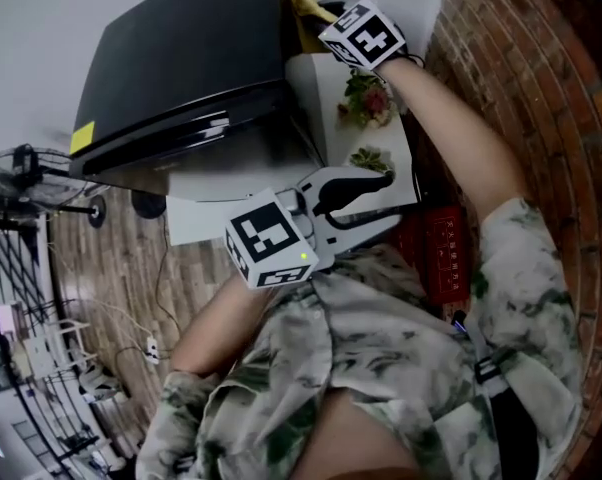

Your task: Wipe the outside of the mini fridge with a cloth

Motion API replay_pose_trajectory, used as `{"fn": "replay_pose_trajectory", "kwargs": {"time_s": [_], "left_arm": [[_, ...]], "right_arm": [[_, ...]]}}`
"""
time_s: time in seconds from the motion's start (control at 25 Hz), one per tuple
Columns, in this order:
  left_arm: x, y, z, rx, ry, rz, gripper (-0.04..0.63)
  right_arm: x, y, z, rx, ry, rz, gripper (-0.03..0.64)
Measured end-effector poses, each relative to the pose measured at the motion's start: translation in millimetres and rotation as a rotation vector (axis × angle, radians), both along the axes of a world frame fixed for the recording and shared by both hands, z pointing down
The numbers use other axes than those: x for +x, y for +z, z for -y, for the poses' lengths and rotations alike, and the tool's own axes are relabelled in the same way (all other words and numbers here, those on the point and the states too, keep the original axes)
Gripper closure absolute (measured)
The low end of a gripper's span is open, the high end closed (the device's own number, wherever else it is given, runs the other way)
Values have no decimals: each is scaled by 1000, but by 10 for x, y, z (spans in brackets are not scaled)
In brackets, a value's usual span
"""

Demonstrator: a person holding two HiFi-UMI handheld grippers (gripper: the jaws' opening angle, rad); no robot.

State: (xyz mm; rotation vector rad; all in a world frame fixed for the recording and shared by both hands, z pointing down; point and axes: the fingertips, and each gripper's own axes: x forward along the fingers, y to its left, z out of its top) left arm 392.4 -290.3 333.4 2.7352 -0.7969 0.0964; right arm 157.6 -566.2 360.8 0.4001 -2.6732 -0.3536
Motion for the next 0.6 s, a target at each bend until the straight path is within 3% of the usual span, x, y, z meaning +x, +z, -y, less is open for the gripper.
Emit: {"fn": "replay_pose_trajectory", "kwargs": {"time_s": [0.6], "left_arm": [[-96,171,-142,-45,-84,-17,430]], "right_arm": [[12,1486,-70,-115,10,-174,518]]}}
